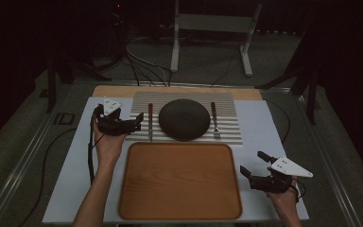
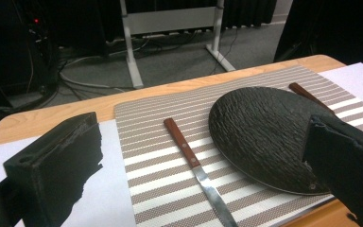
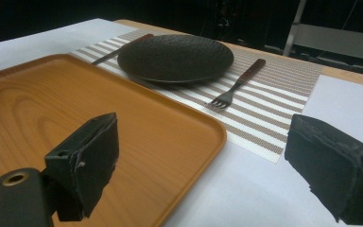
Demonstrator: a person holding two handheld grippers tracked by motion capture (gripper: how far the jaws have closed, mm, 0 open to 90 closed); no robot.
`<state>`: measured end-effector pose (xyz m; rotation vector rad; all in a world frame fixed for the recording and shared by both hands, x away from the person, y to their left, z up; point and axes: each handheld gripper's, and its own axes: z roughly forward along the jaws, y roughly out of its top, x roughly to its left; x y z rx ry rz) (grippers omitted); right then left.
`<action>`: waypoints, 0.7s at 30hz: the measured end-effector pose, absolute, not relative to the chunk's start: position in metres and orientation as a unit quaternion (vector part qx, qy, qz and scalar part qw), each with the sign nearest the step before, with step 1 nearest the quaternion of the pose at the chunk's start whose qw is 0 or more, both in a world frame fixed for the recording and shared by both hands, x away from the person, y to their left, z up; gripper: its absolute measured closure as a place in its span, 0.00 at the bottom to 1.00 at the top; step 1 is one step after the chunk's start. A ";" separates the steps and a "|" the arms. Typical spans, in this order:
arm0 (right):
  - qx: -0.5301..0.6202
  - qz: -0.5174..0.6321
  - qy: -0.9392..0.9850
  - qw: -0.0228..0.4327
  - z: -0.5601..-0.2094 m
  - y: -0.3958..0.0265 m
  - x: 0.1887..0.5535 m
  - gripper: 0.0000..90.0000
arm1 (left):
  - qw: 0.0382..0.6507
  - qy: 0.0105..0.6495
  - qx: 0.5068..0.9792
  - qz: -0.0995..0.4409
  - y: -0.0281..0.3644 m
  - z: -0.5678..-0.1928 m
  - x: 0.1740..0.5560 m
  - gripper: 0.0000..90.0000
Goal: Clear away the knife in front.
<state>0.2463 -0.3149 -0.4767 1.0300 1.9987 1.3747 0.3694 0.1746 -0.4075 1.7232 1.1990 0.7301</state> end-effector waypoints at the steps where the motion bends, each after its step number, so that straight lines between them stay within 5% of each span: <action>1: 0.378 0.505 0.734 0.250 -0.477 -0.315 0.246 0.12 | 0.443 0.485 0.695 0.293 0.174 -0.408 0.371 0.00; 21: 0.375 0.504 0.737 0.249 -0.477 -0.314 0.247 0.12 | 0.425 0.501 0.696 0.288 0.170 -0.416 0.388 0.00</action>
